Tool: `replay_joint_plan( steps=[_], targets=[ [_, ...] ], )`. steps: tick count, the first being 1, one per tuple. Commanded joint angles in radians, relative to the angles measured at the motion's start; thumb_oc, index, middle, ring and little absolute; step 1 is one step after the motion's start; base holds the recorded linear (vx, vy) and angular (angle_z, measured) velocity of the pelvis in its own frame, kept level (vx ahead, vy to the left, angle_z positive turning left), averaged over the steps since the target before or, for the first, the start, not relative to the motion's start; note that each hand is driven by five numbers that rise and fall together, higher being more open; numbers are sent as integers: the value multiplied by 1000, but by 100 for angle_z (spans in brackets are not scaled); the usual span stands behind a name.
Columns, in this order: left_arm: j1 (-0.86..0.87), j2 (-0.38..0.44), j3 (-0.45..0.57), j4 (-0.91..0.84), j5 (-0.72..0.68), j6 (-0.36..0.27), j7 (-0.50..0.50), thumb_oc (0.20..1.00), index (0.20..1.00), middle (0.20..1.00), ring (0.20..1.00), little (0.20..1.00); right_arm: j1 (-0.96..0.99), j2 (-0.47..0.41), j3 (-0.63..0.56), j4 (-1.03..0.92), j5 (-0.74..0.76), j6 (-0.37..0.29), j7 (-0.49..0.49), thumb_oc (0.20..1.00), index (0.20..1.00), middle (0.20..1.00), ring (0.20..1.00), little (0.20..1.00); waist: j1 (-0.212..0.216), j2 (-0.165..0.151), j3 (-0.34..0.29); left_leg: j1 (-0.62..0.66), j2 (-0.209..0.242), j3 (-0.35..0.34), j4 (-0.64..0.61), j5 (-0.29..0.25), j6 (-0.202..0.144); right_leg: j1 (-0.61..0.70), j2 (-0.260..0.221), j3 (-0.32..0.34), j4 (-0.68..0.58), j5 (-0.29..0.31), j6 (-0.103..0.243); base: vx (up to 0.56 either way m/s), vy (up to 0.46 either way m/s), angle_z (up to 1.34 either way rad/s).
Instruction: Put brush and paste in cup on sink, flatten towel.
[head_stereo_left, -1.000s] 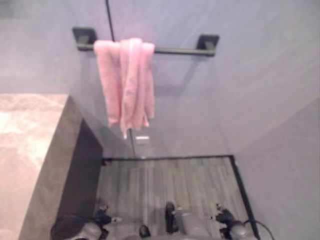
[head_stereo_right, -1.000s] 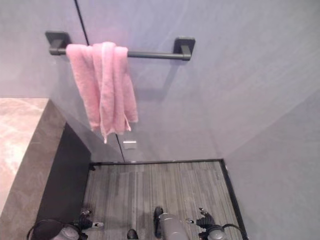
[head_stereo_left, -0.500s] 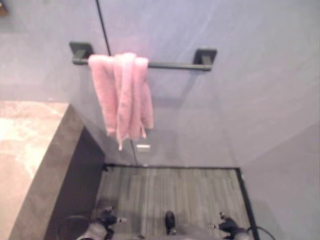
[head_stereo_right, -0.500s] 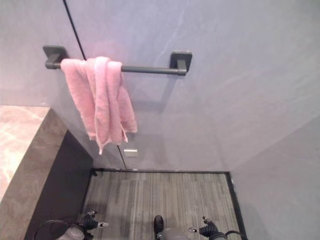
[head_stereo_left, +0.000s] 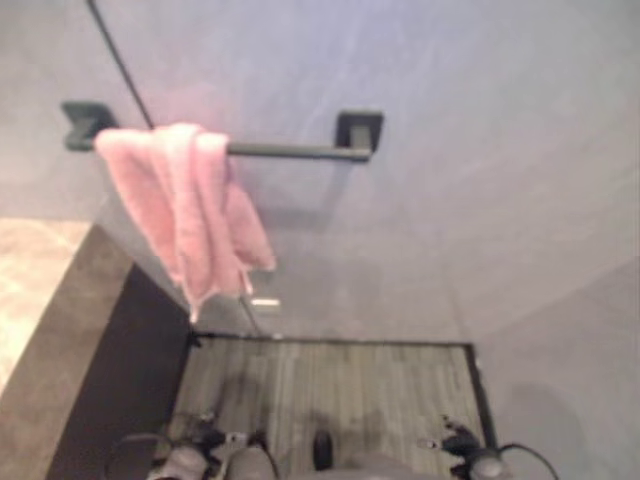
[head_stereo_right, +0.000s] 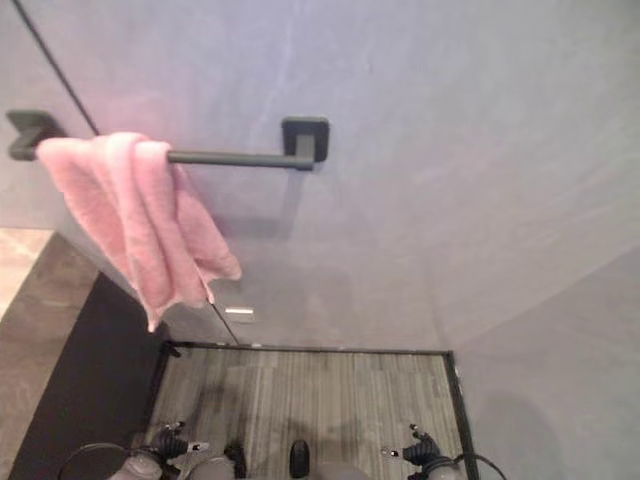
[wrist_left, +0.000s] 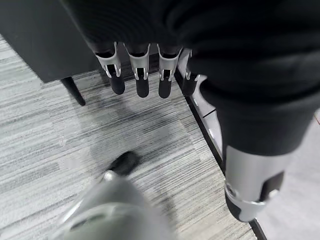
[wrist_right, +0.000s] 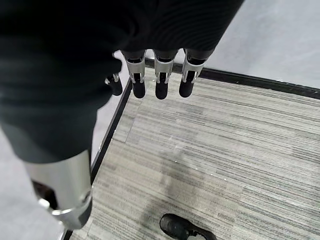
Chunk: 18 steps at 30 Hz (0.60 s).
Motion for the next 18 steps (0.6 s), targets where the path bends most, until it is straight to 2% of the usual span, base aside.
replay_joint_plan(
  steps=[1,7,15,18],
  targets=[
    [4,-7,-18,12,-17,-29,8,1000,1000,1000,1000,1000,8,-43,-7,16,-14,-12,-13,1000,1000,1000,1000,1000,5,41,-40,27,-5,10,78,46,52,-20,-12,55,99,-125,92,133,95,-60],
    [10,-4,-38,-10,4,-31,0,1000,1000,1000,1000,1000,23,-34,-28,21,-2,-9,-11,1000,1000,1000,1000,1000,4,71,-64,97,-23,39,13,30,63,-1,-33,68,82,-117,117,138,208,-21],
    [25,3,-48,-22,19,-40,0,1000,1000,1000,1000,1000,21,-21,-30,3,1,-11,-10,1000,1000,1000,1000,1000,16,81,-77,127,-46,45,-8,-4,93,-5,-53,93,68,-97,154,36,189,-7],
    [41,11,-70,-46,48,-56,5,1000,1000,1000,1000,1000,29,-23,-41,-56,27,-30,-10,1000,1000,1000,1000,1000,17,82,-82,135,-54,51,-8,-19,104,-3,-62,101,55,-86,169,-4,138,-4]
  ],
)
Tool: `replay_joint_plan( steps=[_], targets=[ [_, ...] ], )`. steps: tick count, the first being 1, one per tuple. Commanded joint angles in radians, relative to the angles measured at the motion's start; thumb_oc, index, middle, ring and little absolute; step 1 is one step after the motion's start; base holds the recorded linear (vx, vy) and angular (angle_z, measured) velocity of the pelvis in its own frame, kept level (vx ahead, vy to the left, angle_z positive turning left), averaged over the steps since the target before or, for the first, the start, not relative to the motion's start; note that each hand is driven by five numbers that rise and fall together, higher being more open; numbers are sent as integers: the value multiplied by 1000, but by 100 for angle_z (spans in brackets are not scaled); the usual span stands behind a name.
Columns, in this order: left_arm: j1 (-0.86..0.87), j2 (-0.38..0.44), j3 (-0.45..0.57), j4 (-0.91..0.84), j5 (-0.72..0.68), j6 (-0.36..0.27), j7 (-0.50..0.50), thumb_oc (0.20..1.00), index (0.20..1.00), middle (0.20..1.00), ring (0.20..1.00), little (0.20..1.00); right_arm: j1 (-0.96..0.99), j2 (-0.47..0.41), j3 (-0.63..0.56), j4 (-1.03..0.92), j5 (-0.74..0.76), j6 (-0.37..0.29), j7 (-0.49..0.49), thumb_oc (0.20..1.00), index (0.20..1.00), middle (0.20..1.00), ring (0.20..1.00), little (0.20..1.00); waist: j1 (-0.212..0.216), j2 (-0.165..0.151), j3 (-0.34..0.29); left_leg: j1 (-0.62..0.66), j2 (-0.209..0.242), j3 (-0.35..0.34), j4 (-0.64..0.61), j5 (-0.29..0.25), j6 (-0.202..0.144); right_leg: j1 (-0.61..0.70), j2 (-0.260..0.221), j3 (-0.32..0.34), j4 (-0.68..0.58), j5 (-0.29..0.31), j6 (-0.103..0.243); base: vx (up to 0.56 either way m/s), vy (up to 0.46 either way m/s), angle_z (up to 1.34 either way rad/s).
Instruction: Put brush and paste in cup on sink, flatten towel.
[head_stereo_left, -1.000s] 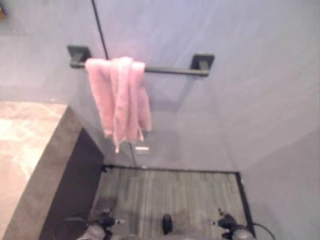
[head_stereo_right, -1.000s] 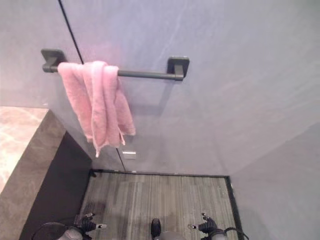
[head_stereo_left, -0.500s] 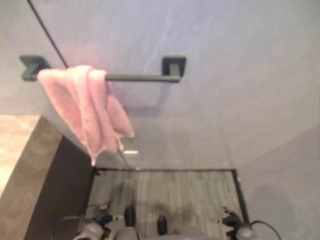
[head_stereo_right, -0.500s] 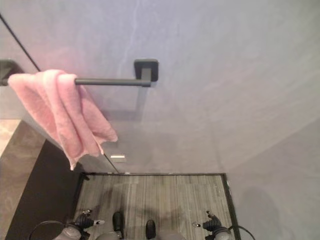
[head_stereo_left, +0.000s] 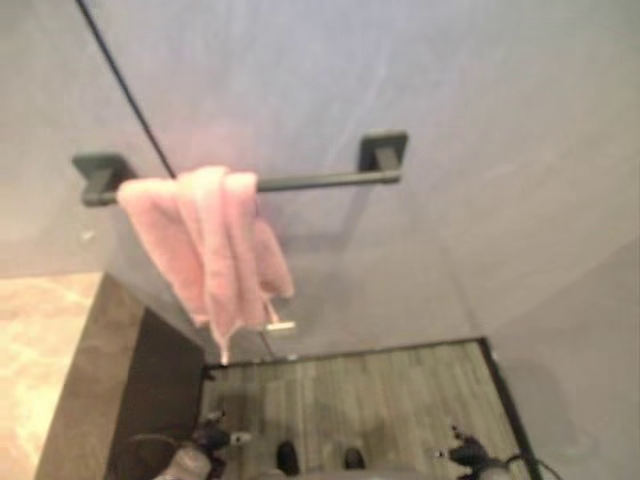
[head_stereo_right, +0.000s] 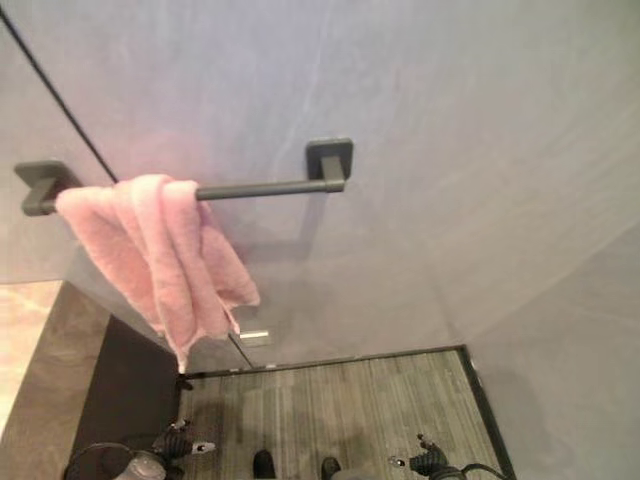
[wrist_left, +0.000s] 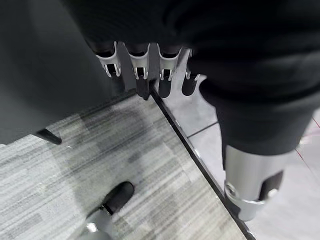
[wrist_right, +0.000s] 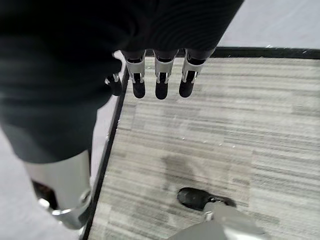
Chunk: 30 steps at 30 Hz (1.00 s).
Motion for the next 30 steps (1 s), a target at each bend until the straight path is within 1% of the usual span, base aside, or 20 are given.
replay_joint_plan(
  steps=[1,2,4,7,13,14,15,17,18,19,20,21,22,23,24,25,26,27,30],
  targets=[
    [-14,15,-31,2,42,-37,5,1000,1000,1000,1000,1000,-19,-23,-20,-26,27,-31,-9,1000,1000,1000,1000,1000,17,-21,-27,26,10,18,13,-78,22,-33,7,12,47,-41,35,-28,168,-6],
    [-4,22,-52,-32,59,-46,-2,1000,1000,1000,1000,1000,-19,-27,-24,-37,36,-37,-8,1000,1000,1000,1000,1000,20,-19,-29,27,7,18,13,-83,28,-33,3,13,40,-35,42,-18,81,-6],
    [-5,23,-58,-33,64,-48,-2,1000,1000,1000,1000,1000,-22,-26,-26,-28,39,-38,-7,1000,1000,1000,1000,1000,23,-19,-31,27,5,19,13,-86,30,-35,1,14,38,-33,44,-25,96,-9],
    [-16,21,-94,-35,93,-50,-10,1000,1000,1000,1000,1000,-38,-23,-21,8,38,-34,-7,1000,1000,1000,1000,1000,27,-20,-36,27,3,20,13,-92,34,-33,-3,14,31,-27,50,-18,71,-1],
    [-70,5,-196,-85,160,-60,-15,1000,1000,1000,1000,1000,-64,-5,-12,24,72,-34,-3,1000,1000,1000,1000,1000,12,-24,-51,24,2,28,13,-103,34,-32,-6,20,14,-14,55,-11,45,-1],
    [-90,5,-233,-129,175,-66,-22,1000,1000,1000,1000,1000,-69,3,-23,37,114,-33,-2,1000,1000,1000,1000,1000,7,-26,-54,24,4,30,13,-104,33,-32,-6,21,10,-12,54,0,0,0],
    [-90,5,-234,-130,175,-66,-22,1000,1000,1000,1000,1000,-69,3,-23,38,114,-33,-2,1000,1000,1000,1000,1000,7,-26,-54,24,4,30,13,-104,33,-32,-6,21,10,-12,54,0,0,0],
    [-113,7,-280,-168,199,-72,-28,1000,1000,1000,1000,1000,-73,11,-26,47,136,-30,-3,1000,1000,1000,1000,1000,1,-28,-57,23,5,34,13,-106,33,-32,-6,23,7,-8,55,-3,15,-2],
    [-132,13,-319,-230,213,-81,-42,1000,1000,1000,1000,1000,-81,18,-27,58,153,-29,-7,1000,1000,1000,1000,1000,-2,-28,-59,24,5,37,13,-109,34,-32,-7,23,5,-6,58,0,0,0],
    [-132,13,-319,-231,212,-80,-43,1000,1000,1000,1000,1000,-81,19,-27,58,153,-30,-7,1000,1000,1000,1000,1000,-1,-28,-59,24,5,37,13,-109,34,-32,-7,23,5,-6,58,0,38,-3],
    [-151,30,-360,-329,218,-91,-63,1000,1000,1000,1000,1000,-85,18,-32,53,175,-31,-11,1000,1000,1000,1000,1000,-4,-26,-59,24,5,40,13,-112,35,-33,-8,22,8,-5,61,0,0,0],
    [-151,31,-360,-332,218,-89,-64,1000,1000,1000,1000,1000,-84,19,-33,52,175,-31,-11,1000,1000,1000,1000,1000,-4,-26,-59,24,5,41,13,-112,35,-33,-8,22,8,-5,61,-8,39,-4],
    [-166,53,-371,-434,200,-88,-90,1000,1000,1000,1000,1000,-88,19,-38,46,204,-29,2,1000,1000,1000,1000,1000,-3,-25,-56,23,4,38,13,-110,36,-35,-9,19,12,-4,62,-10,16,-4],
    [-165,56,-371,-439,198,-86,-93,1000,1000,1000,1000,1000,-88,19,-38,46,205,-29,3,1000,1000,1000,1000,1000,-3,-26,-56,23,5,38,13,-110,36,-35,-9,18,12,-4,62,0,0,0],
    [-167,82,-375,-520,183,-86,-118,1000,1000,1000,1000,1000,-83,14,-42,38,207,-28,0,1000,1000,1000,1000,1000,-1,-25,-55,22,4,37,13,-110,37,-36,-10,16,14,-4,63,0,0,0],
    [-163,114,-368,-602,169,-84,-142,1000,1000,1000,1000,1000,-79,9,-46,35,202,-25,0,1000,1000,1000,1000,1000,1,-23,-53,21,3,35,13,-110,38,-37,-11,12,15,-4,64,-13,46,1],
    [-149,182,-348,-739,153,-93,-181,1000,1000,1000,1000,1000,-67,-1,-62,16,199,-28,2,1000,1000,1000,1000,1000,8,-21,-50,19,1,29,13,-110,39,-36,-14,3,16,-4,66,-8,33,4],
    [-146,187,-346,-746,151,-90,-185,1000,1000,1000,1000,1000,-66,0,-61,15,199,-28,2,1000,1000,1000,1000,1000,7,-22,-50,19,1,29,13,-110,40,-36,-14,2,16,-4,66,-2,33,4],
    [-94,306,-282,-960,102,-101,-241,1000,1000,1000,1000,1000,-51,-11,-83,11,187,-29,6,1000,1000,1000,1000,1000,19,-20,-48,18,-3,18,13,-110,41,-33,-18,-8,18,-7,68,10,34,4]
  ],
)
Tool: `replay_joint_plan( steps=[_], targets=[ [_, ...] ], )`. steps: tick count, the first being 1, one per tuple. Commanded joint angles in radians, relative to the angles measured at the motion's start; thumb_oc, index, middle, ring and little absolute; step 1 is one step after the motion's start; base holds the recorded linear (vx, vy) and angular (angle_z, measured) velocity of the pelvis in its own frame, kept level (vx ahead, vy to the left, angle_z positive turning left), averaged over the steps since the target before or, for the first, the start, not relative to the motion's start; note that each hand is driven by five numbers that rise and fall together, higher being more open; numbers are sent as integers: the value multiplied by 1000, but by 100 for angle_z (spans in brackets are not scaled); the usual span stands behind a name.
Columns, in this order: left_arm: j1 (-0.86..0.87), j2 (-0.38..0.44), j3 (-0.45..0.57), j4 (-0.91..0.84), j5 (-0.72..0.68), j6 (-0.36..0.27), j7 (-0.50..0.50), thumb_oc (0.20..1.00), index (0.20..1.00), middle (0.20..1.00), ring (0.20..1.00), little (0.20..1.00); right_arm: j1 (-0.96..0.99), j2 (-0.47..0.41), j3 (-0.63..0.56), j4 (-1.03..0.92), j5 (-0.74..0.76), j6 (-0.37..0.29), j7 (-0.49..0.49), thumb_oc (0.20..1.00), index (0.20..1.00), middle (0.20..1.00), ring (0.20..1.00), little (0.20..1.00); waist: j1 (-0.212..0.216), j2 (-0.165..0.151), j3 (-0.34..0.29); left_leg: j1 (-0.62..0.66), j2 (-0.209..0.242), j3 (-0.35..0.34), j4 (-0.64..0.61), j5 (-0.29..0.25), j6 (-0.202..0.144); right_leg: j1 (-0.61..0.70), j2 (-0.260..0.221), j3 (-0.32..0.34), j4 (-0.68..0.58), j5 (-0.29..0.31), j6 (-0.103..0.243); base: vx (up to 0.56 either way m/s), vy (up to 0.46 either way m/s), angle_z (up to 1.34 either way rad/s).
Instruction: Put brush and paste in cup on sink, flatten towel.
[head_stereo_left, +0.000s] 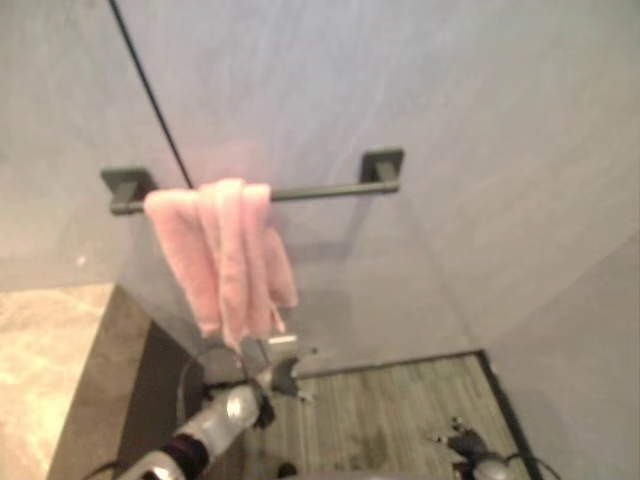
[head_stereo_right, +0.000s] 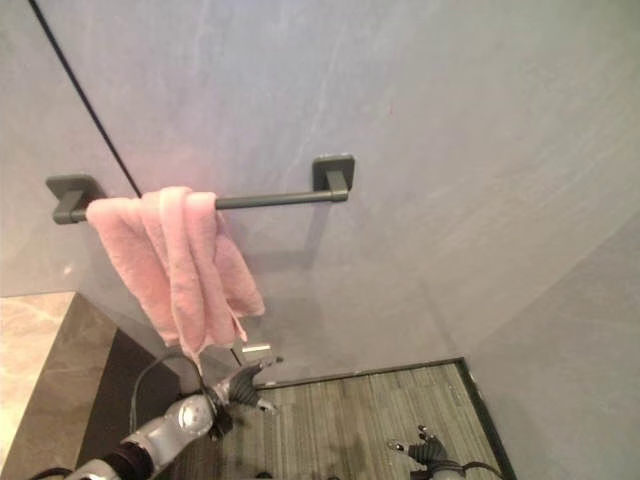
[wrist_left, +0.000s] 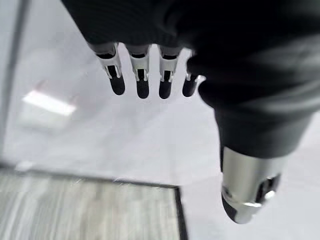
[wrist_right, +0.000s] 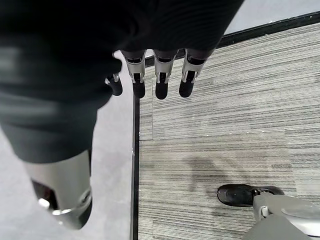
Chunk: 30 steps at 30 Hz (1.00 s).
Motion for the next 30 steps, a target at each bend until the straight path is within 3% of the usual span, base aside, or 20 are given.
replay_joint_plan(
  steps=[1,8,13,16,25,26,30],
  targets=[
    [12,80,87,-121,-92,-35,-60,1000,1000,1000,1000,1000,-34,-20,-38,27,9,-23,-2,1000,1000,1000,1000,1000,22,-7,17,20,-1,0,17,-110,29,-34,-13,-19,28,-20,54,12,35,4],
    [143,277,253,-527,-347,-50,-146,1000,1000,1000,1000,1000,-26,2,-64,59,76,-14,56,1000,1000,1000,1000,1000,50,-8,15,14,-12,-21,17,-111,31,-25,-26,-38,18,-20,59,9,42,10],
    [173,351,291,-628,-486,-52,-180,1000,1000,1000,1000,1000,-35,1,-49,81,76,-10,74,1000,1000,1000,1000,1000,60,-9,13,14,-17,-28,17,-110,32,-22,-31,-46,17,-21,59,0,24,8],
    [229,476,354,-750,-657,-51,-224,1000,1000,1000,1000,1000,-36,-15,-31,92,55,-8,88,1000,1000,1000,1000,1000,74,-3,9,14,-25,-38,17,-109,31,-16,-37,-57,17,-22,61,3,34,10],
    [301,596,494,-840,-841,-68,-225,1000,1000,1000,1000,1000,-21,-16,0,99,14,-14,92,1000,1000,1000,1000,1000,96,0,10,16,-35,-62,17,-105,33,-5,-47,-83,17,-20,63,1,22,10],
    [329,634,557,-855,-903,-72,-253,1000,1000,1000,1000,1000,-6,-21,7,88,1,-16,98,1000,1000,1000,1000,1000,100,1,9,17,-37,-66,17,-104,33,-2,-49,-86,14,-18,66,10,28,6],
    [363,621,643,-812,-991,-74,-250,1000,1000,1000,1000,1000,15,-21,9,88,-12,-13,105,1000,1000,1000,1000,1000,108,-1,7,17,-40,-72,17,-101,32,2,-52,-96,12,-18,68,7,21,4]
  ],
)
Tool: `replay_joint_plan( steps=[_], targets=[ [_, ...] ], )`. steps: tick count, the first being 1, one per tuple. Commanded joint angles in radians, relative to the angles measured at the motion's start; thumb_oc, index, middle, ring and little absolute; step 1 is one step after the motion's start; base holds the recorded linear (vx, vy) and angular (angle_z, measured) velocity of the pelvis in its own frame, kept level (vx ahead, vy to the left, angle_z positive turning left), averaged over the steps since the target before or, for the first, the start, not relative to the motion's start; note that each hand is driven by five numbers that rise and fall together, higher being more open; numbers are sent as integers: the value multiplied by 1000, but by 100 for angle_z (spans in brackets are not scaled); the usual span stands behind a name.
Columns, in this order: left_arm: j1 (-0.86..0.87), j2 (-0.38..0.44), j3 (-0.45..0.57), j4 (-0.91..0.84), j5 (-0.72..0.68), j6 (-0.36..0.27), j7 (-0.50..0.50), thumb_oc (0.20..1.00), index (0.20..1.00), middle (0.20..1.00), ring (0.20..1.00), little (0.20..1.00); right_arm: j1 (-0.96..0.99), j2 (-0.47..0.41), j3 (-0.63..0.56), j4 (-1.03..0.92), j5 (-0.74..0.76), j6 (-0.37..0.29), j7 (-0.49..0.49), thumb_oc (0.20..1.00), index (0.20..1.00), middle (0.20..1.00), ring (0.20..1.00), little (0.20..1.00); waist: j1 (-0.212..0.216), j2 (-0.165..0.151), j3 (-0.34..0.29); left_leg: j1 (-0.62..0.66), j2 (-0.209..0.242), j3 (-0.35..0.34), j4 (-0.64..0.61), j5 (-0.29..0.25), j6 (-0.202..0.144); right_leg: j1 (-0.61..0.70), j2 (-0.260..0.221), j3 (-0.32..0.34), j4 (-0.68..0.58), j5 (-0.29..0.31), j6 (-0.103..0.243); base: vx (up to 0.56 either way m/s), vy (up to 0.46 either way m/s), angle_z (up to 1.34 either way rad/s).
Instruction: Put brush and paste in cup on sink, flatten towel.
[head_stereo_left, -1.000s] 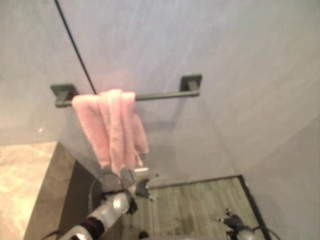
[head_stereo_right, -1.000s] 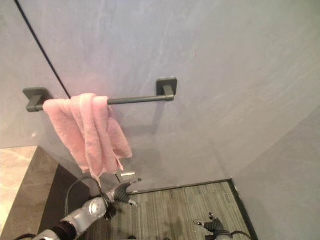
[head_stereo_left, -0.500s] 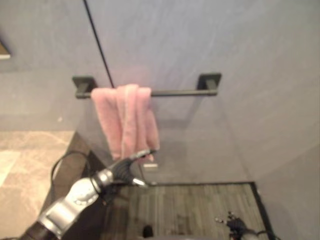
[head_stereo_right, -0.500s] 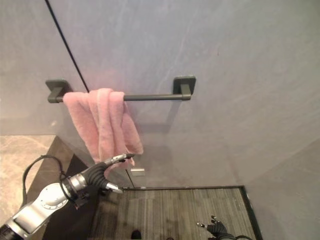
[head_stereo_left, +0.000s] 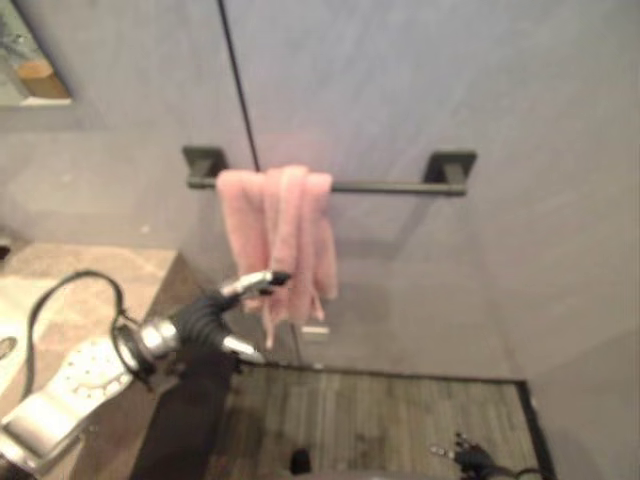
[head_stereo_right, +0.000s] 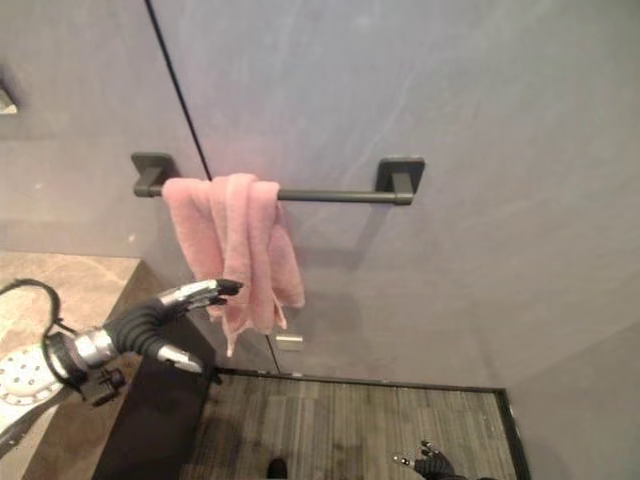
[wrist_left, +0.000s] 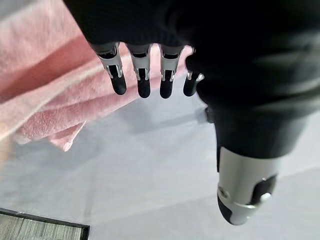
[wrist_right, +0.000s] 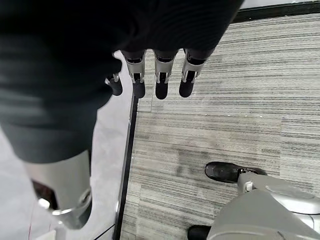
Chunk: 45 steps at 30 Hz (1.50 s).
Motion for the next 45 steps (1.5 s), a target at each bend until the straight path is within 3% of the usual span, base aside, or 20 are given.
replay_joint_plan(
  steps=[1,7,16,29,45],
  targets=[
    [14,4,100,8,-120,-66,0,1000,1000,1000,1000,1000,-24,-15,19,42,-39,-19,7,1000,1000,1000,1000,1000,0,-20,-18,21,-15,6,18,-111,29,-28,-35,-20,15,-10,56,1,21,11],
    [92,0,281,131,-82,-90,64,1000,1000,1000,1000,1000,25,-14,-19,36,-29,-25,7,1000,1000,1000,1000,1000,22,-29,-17,17,-22,-10,18,-111,31,-20,-43,-39,5,-4,61,16,27,12],
    [81,-25,293,203,-29,-90,95,1000,1000,1000,1000,1000,44,-8,-26,18,-29,-28,6,1000,1000,1000,1000,1000,23,-37,-9,12,-24,-3,18,-114,35,-25,-47,-38,-2,0,67,11,17,3],
    [-79,-69,125,371,8,-80,98,1000,1000,1000,1000,1000,71,-25,-20,-20,-64,-23,2,1000,1000,1000,1000,1000,-16,-38,4,-28,-22,31,18,-118,40,-79,-49,-7,-2,20,77,19,32,-5],
    [-194,-128,25,454,13,-79,103,1000,1000,1000,1000,1000,79,-49,-11,-60,-110,-23,-10,1000,1000,1000,1000,1000,-51,-34,14,-67,-19,72,18,-128,48,-139,-49,42,-2,47,89,26,35,-14]
  ],
)
